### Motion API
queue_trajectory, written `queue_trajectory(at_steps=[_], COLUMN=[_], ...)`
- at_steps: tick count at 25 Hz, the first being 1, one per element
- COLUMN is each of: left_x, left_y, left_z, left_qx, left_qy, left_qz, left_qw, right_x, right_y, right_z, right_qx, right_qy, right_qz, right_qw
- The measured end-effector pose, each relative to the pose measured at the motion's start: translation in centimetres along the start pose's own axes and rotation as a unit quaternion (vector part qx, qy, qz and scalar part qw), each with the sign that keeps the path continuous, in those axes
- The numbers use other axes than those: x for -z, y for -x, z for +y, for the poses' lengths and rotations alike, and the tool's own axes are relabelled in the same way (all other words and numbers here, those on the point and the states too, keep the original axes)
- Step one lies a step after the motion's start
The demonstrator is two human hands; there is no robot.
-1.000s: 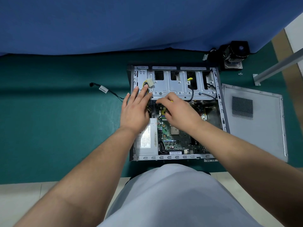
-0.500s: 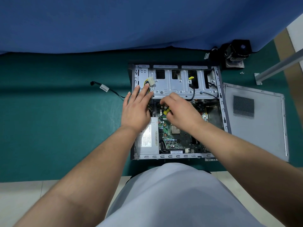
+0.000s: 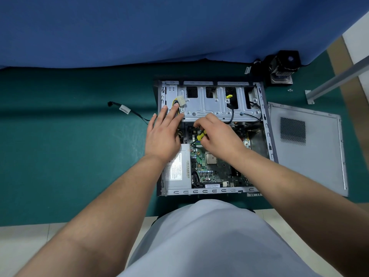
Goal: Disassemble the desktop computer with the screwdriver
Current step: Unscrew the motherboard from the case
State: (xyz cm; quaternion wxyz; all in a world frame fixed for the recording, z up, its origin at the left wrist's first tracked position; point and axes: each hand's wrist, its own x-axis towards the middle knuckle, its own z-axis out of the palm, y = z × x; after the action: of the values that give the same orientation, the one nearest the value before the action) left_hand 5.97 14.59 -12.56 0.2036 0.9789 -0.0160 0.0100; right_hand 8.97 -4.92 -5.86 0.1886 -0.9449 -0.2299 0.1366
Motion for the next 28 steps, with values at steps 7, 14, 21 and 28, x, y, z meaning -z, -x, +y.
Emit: queue_trajectory(at_steps=[7,14,21,28], left_x=[0.1,0.2,0.1,0.1], left_y=[0.0,0.0,0.0,0.0], left_z=[0.0,0.1,0.0,0.0], left_qx=[-0.004,-0.004,-0.002,-0.004], left_qy=[0.002,0.007,0.007,0.005], left_qz=[0.001,0.000,-0.001,0.001], left_qw=[1.000,1.000,1.000,1.000], right_x=[-0.1,0.6,0.4,0.7], right_y=[0.2,-0.8,-0.2,-0.4], right_z=[-0.2,-0.9,-0.6,-0.5], right_qx=[0.050,0.053,-0.068,0.008], right_qy=[0.053,0.026,-0.042,0.088], right_qz=[-0.032,-0.069,-0.020,-0.050], right_qw=[0.997,0.996,0.997,0.995])
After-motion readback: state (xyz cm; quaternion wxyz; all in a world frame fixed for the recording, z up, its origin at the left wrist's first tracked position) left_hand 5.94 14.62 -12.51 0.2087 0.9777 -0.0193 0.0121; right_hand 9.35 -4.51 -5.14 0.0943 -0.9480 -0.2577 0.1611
